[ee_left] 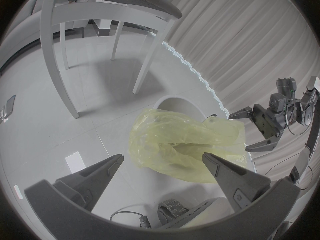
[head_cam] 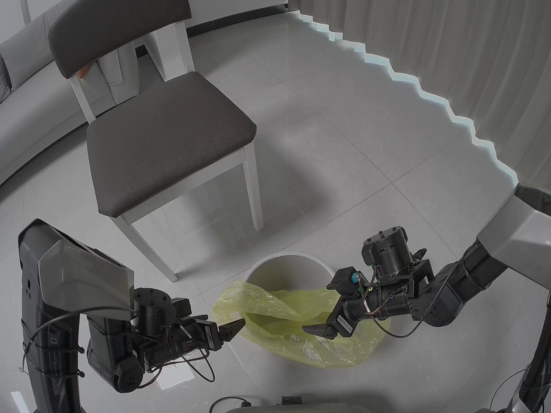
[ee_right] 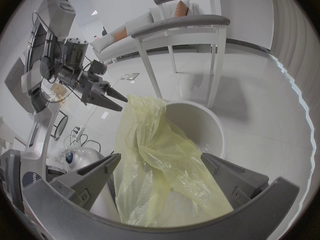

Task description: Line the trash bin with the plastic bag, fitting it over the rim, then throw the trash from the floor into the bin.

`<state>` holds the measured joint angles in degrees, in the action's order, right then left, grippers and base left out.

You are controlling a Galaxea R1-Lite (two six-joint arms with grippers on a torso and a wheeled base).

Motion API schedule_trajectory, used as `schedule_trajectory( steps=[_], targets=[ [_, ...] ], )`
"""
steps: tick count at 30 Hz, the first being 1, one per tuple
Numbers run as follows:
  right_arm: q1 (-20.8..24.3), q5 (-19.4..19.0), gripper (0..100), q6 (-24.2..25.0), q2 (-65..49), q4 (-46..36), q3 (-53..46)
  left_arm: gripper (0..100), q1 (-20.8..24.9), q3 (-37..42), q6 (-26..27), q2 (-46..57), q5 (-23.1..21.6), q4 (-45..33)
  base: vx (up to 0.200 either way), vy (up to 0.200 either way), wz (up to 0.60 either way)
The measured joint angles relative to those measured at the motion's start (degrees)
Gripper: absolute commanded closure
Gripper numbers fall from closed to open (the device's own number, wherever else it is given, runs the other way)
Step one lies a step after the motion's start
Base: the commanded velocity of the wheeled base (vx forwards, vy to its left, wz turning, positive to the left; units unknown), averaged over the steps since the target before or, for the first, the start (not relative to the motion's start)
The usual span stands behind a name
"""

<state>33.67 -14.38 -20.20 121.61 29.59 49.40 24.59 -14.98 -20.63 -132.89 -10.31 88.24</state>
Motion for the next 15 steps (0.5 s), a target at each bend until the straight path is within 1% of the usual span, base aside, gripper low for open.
schedule_trajectory(
  steps=[3, 4, 8, 15],
  targets=[
    [-0.4, -0.01, 0, -1.33, 1.49, 0.09, 0.63, 0, 0.07, -0.01, 0.0, 0.0, 0.05, 0.09, 0.0, 0.0, 0.0],
    [-0.62, -0.01, 100, -1.8, 1.99, 0.11, 0.93, 0, 0.07, -0.06, 0.0, -0.02, 0.05, 0.11, 0.0, 0.0, 0.0],
    [-1.48, -0.01, 100, -3.22, 3.94, 0.18, 2.23, 0, 0.1, -0.12, -0.01, -0.02, 0.2, 0.23, 0.0, 0.0, 0.0],
    [-2.17, -0.06, 100, -3.01, 5.81, -0.17, 5.07, 0, -0.39, -0.5, -0.06, -0.22, 0.2, 0.28, 0.0, 0.0, 0.0]
  ],
)
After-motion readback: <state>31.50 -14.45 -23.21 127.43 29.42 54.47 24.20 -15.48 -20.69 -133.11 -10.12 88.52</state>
